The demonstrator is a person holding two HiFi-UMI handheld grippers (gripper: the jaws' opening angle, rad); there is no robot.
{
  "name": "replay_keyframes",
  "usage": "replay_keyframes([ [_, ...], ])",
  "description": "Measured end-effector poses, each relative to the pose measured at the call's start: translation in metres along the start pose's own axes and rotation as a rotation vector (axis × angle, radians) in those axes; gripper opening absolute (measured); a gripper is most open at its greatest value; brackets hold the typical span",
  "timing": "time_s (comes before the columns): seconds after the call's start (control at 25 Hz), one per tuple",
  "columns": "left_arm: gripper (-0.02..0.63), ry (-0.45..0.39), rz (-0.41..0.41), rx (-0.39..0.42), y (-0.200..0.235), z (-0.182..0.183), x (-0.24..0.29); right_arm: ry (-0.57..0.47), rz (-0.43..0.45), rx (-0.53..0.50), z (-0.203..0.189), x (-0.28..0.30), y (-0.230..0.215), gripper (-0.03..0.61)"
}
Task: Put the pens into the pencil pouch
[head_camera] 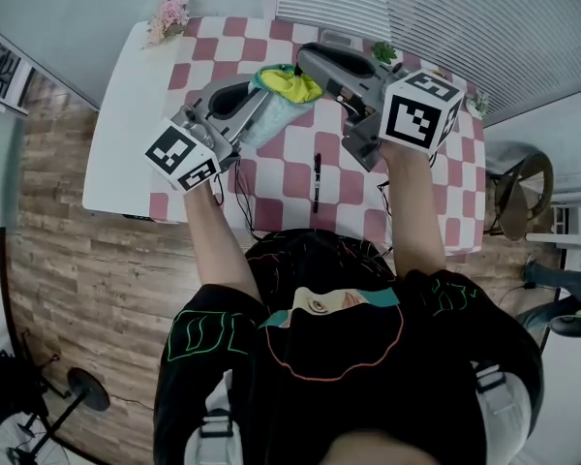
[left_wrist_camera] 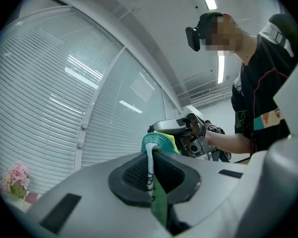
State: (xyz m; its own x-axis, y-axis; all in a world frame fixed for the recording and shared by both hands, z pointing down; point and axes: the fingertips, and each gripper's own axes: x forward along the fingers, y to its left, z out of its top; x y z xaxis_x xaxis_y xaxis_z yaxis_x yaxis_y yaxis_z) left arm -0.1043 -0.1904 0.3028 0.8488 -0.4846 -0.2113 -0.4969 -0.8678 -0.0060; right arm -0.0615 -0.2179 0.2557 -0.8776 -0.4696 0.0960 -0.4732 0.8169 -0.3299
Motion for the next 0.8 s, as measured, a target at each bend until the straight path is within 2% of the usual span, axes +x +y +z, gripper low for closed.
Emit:
replay_keyframes([
  [0.28,0.006,0.026,0.028,0.009,0.001,-0.006,-0.005,0.172,-0.069,-0.146,-0.029,0.005,-0.003,0.061],
  [0.48,0.006,0.023,0.031,0.012,-0.001,-0.004,-0.009,0.251,-0.059,-0.122,-0.048,0.008,-0.002,0.061],
  [0.6,0.006,0.026,0.030,0.010,-0.002,-0.007,-0.010,0.259,-0.050,-0.130,-0.055,0.008,-0.003,0.063],
  [0.64,0.006,0.025,0.031,0.007,-0.002,-0.008,-0.010,0.252,-0.045,-0.131,-0.055,0.009,-0.004,0.081],
  [0.8,0.006,0.017,0.036,-0.004,-0.004,-0.008,-0.012,0.184,-0.046,-0.112,-0.047,0.005,-0.006,0.123],
])
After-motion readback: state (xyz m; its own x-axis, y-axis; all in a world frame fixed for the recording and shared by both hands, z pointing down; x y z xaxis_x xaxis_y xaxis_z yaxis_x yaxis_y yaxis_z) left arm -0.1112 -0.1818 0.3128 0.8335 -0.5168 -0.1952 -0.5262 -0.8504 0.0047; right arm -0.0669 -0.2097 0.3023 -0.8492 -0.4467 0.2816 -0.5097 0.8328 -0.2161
